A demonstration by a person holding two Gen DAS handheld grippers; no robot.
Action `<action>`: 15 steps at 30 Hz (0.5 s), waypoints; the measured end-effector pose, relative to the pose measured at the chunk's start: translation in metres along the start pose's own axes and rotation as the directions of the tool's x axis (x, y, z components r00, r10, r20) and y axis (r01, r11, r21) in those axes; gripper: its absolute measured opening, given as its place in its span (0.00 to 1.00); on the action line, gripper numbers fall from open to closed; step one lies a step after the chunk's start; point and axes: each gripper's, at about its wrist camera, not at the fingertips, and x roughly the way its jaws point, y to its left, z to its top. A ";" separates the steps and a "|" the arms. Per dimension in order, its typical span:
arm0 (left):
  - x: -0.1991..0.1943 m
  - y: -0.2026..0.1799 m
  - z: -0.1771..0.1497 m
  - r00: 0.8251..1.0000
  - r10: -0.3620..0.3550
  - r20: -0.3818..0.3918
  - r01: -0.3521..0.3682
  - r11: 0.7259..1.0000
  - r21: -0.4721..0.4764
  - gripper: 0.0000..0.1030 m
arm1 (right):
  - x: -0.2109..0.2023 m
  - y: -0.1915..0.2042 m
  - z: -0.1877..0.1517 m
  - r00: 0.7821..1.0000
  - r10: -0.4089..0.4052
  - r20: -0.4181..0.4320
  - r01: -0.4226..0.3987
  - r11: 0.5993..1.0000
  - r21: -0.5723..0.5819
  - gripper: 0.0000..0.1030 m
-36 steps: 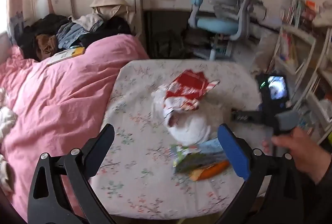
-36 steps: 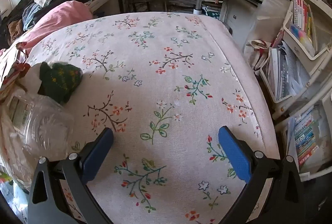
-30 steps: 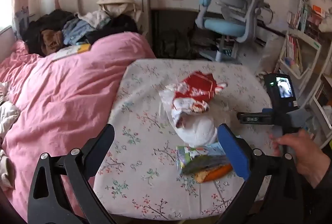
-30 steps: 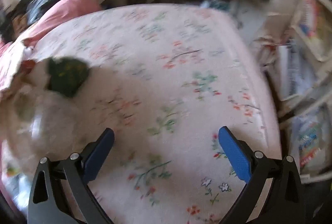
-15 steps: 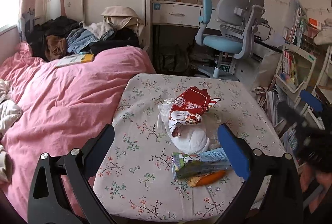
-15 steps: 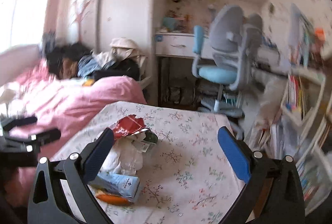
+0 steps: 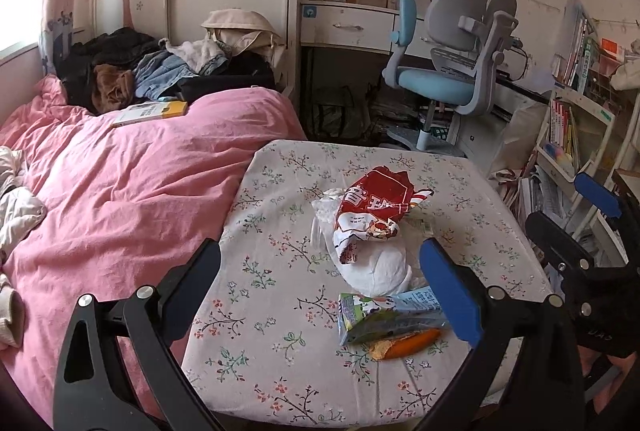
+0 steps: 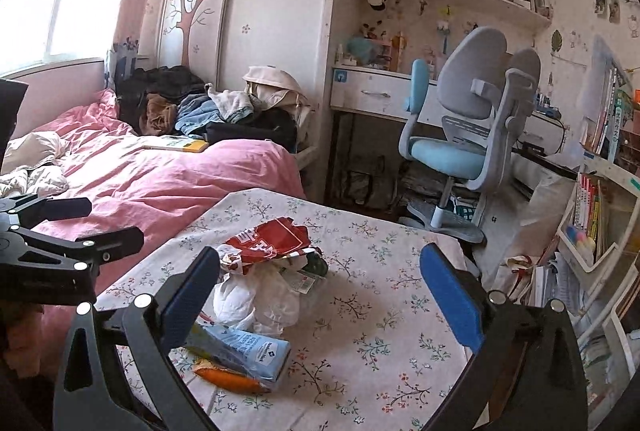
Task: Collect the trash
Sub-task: 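Move both tools toward the trash pile on the floral table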
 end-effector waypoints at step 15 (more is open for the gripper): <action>0.002 0.003 -0.001 1.000 0.010 -0.010 -0.010 1.000 0.002 0.93 | 0.000 0.002 -0.001 1.000 0.012 -0.008 -0.012 1.000 -0.002 0.93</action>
